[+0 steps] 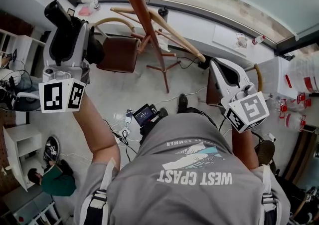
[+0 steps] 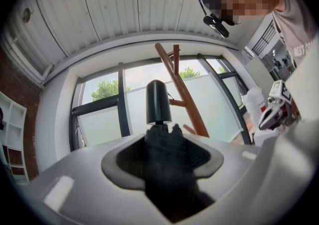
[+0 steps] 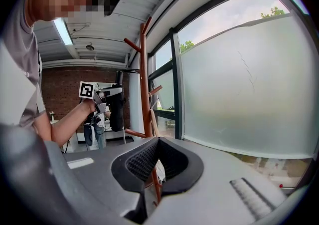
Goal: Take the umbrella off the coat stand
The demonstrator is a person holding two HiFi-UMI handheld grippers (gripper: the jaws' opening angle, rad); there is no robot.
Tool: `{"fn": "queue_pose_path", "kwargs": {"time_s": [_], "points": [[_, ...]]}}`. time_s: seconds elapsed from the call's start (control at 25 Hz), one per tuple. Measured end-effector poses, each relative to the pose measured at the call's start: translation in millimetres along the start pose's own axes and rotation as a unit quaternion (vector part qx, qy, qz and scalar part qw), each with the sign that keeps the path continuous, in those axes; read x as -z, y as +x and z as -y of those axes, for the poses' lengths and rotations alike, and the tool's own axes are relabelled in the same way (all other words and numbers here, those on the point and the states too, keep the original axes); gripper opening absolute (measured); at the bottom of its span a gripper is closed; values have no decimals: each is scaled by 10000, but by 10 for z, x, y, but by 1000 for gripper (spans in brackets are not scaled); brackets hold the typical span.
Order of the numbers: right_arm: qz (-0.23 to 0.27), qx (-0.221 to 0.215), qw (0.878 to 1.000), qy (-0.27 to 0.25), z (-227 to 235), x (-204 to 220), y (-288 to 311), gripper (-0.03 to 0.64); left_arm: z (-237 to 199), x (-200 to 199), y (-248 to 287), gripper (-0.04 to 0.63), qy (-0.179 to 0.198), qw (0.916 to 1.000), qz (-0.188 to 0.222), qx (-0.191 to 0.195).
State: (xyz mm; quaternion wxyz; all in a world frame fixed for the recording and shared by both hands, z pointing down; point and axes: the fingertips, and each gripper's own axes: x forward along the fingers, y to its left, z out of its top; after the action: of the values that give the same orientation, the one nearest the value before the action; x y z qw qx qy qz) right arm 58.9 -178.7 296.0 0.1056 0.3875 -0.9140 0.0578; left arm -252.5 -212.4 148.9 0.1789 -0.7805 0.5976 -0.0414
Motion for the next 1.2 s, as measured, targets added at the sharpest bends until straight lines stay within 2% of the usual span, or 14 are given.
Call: {"fn": "queue_pose_path", "kwargs": {"time_s": [0.88, 1.08, 1.2], "points": [[32, -105, 9999, -8, -33, -50, 165, 2, -550, -205, -25, 219, 217, 9984, 140, -504], [48, -146, 9999, -23, -77, -62, 175, 2, -719, -336, -116, 219, -36, 9975, 373, -595], [74, -157, 9998, -56, -142, -74, 144, 2, -765, -406, -246, 219, -17, 9970, 441, -633]]}}
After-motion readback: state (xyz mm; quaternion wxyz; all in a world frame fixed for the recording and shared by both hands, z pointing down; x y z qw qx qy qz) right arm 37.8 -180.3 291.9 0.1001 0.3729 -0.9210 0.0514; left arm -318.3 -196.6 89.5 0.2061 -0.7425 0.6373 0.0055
